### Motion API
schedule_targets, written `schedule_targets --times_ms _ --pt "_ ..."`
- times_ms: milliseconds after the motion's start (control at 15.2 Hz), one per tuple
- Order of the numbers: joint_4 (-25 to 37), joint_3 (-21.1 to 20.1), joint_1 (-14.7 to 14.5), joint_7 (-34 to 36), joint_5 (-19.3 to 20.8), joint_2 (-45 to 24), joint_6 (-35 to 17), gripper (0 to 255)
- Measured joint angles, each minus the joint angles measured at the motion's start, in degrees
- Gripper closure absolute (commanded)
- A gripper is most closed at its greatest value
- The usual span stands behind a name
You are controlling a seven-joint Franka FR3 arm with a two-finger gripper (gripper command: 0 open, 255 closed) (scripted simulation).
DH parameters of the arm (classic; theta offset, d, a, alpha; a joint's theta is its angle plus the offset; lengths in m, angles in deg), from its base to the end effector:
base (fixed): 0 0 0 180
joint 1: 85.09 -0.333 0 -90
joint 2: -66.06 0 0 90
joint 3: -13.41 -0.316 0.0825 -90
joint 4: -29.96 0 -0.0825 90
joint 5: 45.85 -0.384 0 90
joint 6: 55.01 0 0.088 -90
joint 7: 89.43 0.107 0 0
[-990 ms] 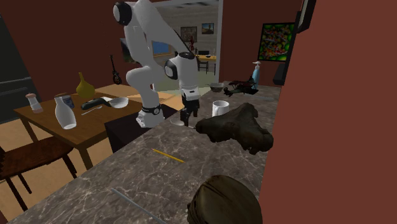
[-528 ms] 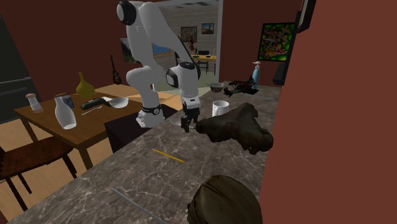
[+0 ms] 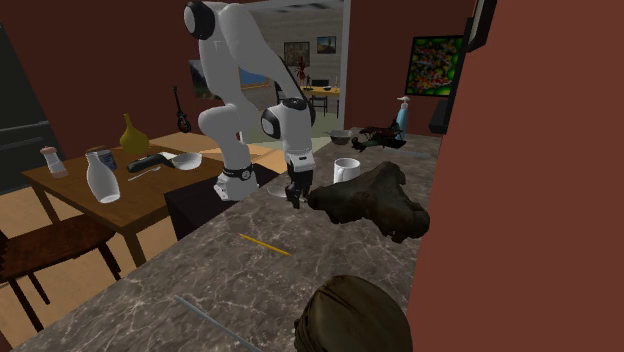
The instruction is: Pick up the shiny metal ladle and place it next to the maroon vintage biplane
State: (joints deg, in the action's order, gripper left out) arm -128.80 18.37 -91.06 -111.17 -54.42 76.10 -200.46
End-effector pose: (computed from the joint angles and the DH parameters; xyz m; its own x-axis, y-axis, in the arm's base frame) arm 0.3776 0.0065 0.2610 0.9623 0.2709 -0.0256 0.2667 -0.9575 -0.1094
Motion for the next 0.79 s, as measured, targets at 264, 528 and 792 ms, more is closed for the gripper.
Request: schedule_targets --times_ms 264,528,792 --pt "0.0 0.0 0.0 0.0 0.0 0.0 0.0 255" --pt "0.0 0.0 0.0 0.0 0.0 0.0 0.0 255" --pt "0.2 -0.1 0.3 0.6 0.7 2.0 2.2 255"
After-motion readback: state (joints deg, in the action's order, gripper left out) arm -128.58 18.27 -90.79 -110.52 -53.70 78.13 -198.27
